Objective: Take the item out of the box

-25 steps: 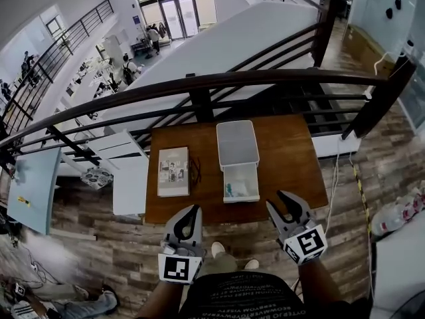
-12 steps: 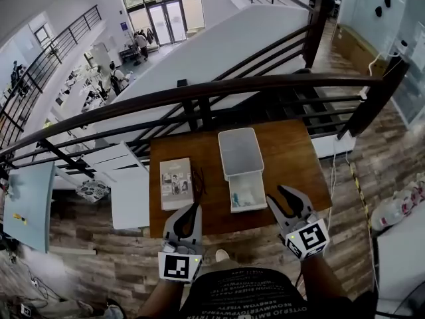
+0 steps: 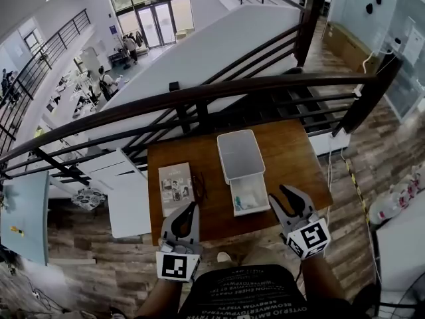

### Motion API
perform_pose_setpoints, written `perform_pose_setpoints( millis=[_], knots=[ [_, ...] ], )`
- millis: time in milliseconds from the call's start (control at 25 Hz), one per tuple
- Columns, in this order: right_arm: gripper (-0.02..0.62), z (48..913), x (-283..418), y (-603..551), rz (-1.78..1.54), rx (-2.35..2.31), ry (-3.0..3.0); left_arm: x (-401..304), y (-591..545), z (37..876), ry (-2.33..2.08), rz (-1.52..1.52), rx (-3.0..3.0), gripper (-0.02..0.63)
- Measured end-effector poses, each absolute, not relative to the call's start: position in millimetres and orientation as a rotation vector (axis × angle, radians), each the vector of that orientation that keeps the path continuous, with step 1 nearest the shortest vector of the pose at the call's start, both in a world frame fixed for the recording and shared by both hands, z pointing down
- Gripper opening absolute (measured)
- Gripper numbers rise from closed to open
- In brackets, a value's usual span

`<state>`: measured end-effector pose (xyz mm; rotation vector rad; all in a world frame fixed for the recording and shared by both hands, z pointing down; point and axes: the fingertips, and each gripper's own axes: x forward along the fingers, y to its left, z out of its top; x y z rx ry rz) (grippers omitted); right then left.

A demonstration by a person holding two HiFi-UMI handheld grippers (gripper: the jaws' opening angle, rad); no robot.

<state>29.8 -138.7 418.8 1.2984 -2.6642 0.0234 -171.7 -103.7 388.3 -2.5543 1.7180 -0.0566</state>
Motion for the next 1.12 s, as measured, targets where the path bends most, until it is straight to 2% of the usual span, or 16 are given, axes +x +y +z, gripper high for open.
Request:
perform_pose_setpoints(
  millis=[600,1120],
  knots=[
    [0.140,446,58,-187,0.097,1.277,-2.647,-144,-152,398,1.735,-0.099,-2.567,0.006],
    [0.141,519,75,-235,0.215,1.177,-2.583,-130,-190,404,1.807,-0.117,-2.530,0.005]
  ],
)
